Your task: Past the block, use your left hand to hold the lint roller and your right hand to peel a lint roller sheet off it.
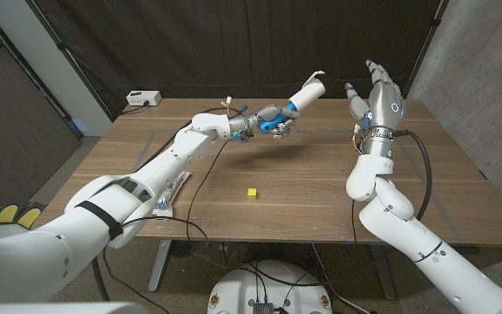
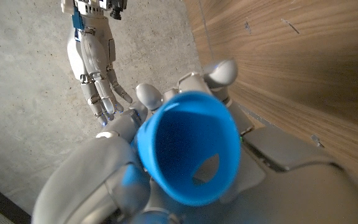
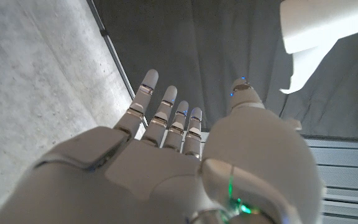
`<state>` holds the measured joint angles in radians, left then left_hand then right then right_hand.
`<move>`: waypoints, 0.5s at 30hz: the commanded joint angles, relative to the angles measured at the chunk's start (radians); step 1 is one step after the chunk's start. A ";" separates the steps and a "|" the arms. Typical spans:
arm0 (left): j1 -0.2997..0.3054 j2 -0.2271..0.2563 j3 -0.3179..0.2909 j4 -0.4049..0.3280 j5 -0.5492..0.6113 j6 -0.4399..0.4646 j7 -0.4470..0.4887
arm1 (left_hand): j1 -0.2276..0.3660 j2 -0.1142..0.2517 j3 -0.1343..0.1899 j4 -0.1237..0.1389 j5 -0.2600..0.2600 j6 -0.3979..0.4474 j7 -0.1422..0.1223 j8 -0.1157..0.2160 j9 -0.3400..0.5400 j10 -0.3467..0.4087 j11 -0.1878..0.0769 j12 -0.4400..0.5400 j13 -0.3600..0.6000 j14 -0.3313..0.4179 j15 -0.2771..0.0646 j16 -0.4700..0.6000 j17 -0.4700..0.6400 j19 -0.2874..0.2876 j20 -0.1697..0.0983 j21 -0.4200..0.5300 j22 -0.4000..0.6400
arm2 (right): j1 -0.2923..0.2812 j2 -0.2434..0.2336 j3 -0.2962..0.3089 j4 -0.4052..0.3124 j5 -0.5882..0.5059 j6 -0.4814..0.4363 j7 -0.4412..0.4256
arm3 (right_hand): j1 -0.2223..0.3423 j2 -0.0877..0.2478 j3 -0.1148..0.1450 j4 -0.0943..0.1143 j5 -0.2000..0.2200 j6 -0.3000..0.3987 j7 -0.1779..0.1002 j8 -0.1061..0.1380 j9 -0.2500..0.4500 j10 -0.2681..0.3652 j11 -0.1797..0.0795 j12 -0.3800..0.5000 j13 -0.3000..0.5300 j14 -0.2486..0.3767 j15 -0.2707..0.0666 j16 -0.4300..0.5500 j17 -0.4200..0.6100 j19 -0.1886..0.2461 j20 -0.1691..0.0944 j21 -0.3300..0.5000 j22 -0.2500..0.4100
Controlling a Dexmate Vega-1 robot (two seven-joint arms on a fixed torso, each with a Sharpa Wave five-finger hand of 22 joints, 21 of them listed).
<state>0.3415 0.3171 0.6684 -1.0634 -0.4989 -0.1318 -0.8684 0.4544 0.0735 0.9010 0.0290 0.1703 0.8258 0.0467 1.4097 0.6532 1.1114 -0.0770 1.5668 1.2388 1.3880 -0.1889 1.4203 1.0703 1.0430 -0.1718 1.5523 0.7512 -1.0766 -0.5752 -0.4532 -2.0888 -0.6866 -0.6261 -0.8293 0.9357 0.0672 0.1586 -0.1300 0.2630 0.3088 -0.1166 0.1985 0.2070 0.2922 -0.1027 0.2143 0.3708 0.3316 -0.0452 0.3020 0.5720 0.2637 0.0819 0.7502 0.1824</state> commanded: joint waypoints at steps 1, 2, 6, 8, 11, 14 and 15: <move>-0.042 0.066 0.074 -0.132 0.026 0.135 0.054 | -0.053 0.096 0.067 0.062 0.002 0.036 0.032 0.007 -0.004 0.023 -0.021 0.004 0.001 0.015 -0.010 0.007 0.005 0.010 -0.027 -0.003 -0.002 | 0.082 0.041 -0.155 0.115 -0.251 -0.139 -0.105 | 0.007 -0.013 -0.004 -0.001 0.014 0.007 -0.010 0.004 0.002 0.008 -0.013 -0.001 -0.002 0.002 -0.076 -0.005 -0.001 0.010 -0.002 -0.001 0.002; -0.044 0.063 0.076 -0.124 0.020 0.137 0.048 | -0.053 0.096 0.067 0.062 0.002 0.032 0.032 0.008 0.000 0.028 -0.019 0.006 0.001 0.014 -0.007 0.002 -0.004 0.010 -0.027 -0.002 -0.001 | 0.086 0.045 -0.161 0.129 -0.266 -0.145 -0.121 | 0.015 -0.013 -0.001 -0.005 0.018 0.012 -0.011 0.006 0.002 0.014 -0.012 0.001 -0.003 0.013 -0.082 -0.002 -0.002 0.017 -0.002 0.001 0.002; -0.048 0.062 0.081 -0.118 0.000 0.166 0.041 | -0.051 0.096 0.066 0.060 0.002 0.035 0.032 0.010 -0.002 0.024 -0.020 0.005 0.001 0.018 -0.006 0.001 -0.011 0.011 -0.028 -0.002 -0.003 | 0.101 0.047 -0.188 0.164 -0.327 -0.171 -0.151 | 0.026 -0.016 0.000 -0.010 0.027 0.029 -0.024 0.013 0.002 0.029 -0.020 0.006 -0.005 0.026 -0.095 -0.001 -0.006 0.023 -0.005 0.002 0.002; -0.049 0.064 0.083 -0.123 -0.011 0.189 0.038 | -0.050 0.097 0.067 0.060 0.002 0.035 0.036 0.009 -0.006 0.025 -0.015 0.005 0.001 0.019 -0.008 0.004 -0.011 0.014 -0.027 -0.004 -0.007 | 0.116 0.052 -0.206 0.193 -0.365 -0.187 -0.169 | 0.035 -0.019 0.002 -0.014 0.034 0.042 -0.029 0.018 0.002 0.040 -0.026 0.009 -0.006 0.040 -0.104 0.001 -0.008 0.031 -0.006 0.003 0.001; -0.053 0.078 0.091 -0.154 -0.009 0.230 0.048 | -0.049 0.098 0.067 0.060 0.003 0.034 0.038 0.013 -0.002 0.026 -0.016 0.005 0.001 0.022 -0.007 0.004 -0.019 0.015 -0.027 -0.002 -0.005 | 0.135 0.046 -0.231 0.216 -0.406 -0.204 -0.152 | 0.046 -0.023 0.003 -0.018 0.044 0.066 -0.051 0.026 0.002 0.062 -0.051 0.015 -0.009 0.058 -0.122 0.003 -0.012 0.041 -0.015 0.005 0.001; -0.057 0.088 0.097 -0.174 -0.012 0.251 0.046 | -0.047 0.098 0.068 0.059 0.003 0.039 0.038 0.014 -0.004 0.026 -0.016 0.005 0.001 0.020 -0.008 0.010 -0.013 0.014 -0.027 0.001 -0.001 | 0.152 0.038 -0.248 0.231 -0.424 -0.202 -0.128 | 0.051 -0.025 0.003 -0.019 0.051 0.079 -0.064 0.029 0.001 0.073 -0.064 0.018 -0.011 0.065 -0.133 0.003 -0.014 0.047 -0.021 0.005 0.001; -0.058 0.091 0.099 -0.181 -0.012 0.258 0.046 | -0.047 0.098 0.068 0.059 0.003 0.040 0.036 0.014 -0.005 0.027 -0.016 0.005 0.001 0.016 -0.008 0.015 -0.006 0.015 -0.028 -0.001 -0.004 | 0.158 0.041 -0.254 0.238 -0.433 -0.210 -0.122 | 0.053 -0.026 0.003 -0.018 0.055 0.085 -0.075 0.030 0.001 0.082 -0.076 0.020 -0.012 0.069 -0.139 0.003 -0.014 0.050 -0.023 0.005 0.000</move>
<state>0.3000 0.3774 0.7384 -1.1811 -0.4951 0.0282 -0.8285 0.4544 0.0735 0.9010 0.0290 0.1703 0.8258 0.0467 1.4143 0.6483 1.1113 -0.0771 1.5681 1.2349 1.3880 -0.1888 1.4234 1.0530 1.0486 -0.1768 1.5523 0.7455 -0.9803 -0.5370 -0.6236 -1.9386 -0.9842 -0.7743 -0.9498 0.9756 0.0437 0.1602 -0.1449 0.3088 0.3781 -0.1776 0.2225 0.2070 0.3577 -0.1631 0.2267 0.3582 0.3852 -0.0459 0.3020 0.5562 0.3032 0.0642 0.7502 0.1813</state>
